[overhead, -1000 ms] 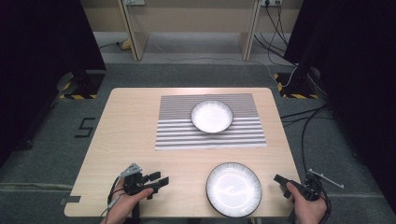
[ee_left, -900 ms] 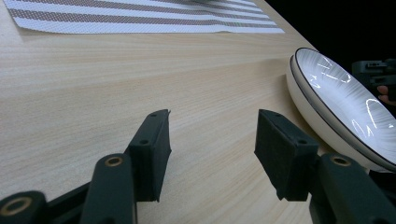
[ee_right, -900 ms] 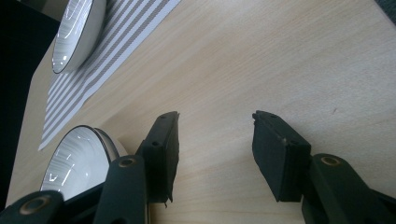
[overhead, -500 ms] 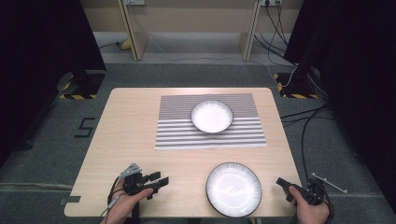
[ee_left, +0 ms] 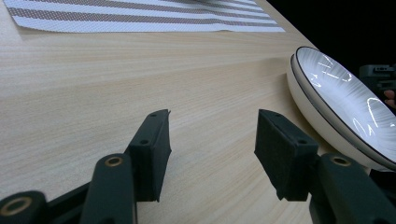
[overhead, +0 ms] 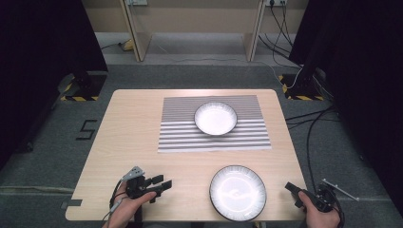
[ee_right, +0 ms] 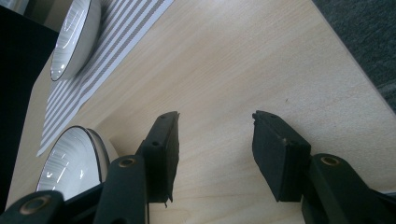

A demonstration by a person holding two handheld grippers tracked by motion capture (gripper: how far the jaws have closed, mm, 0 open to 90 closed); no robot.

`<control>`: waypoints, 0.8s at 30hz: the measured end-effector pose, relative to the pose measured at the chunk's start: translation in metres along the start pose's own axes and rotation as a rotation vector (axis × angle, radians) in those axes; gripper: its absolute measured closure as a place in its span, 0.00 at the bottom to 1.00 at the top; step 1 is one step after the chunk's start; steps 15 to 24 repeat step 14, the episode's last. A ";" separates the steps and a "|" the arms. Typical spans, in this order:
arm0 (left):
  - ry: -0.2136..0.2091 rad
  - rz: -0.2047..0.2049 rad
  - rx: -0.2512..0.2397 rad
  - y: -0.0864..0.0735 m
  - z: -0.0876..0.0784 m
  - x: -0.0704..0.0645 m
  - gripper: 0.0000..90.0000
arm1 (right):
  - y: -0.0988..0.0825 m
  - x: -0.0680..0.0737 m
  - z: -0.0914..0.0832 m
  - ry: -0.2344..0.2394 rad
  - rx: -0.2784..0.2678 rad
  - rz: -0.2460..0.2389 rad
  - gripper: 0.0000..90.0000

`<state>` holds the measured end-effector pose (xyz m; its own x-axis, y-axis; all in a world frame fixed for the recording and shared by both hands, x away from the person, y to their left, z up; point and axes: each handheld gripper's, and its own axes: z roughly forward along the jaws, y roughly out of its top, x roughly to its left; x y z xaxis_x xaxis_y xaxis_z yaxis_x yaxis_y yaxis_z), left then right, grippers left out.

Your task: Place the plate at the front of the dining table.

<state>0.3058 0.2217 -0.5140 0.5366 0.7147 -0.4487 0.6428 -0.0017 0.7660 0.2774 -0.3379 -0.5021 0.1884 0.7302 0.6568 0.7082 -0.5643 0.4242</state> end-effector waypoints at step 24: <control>-0.002 0.004 0.000 -0.001 0.002 -0.001 0.49 | -0.007 0.009 0.002 0.048 -0.040 -0.039 0.56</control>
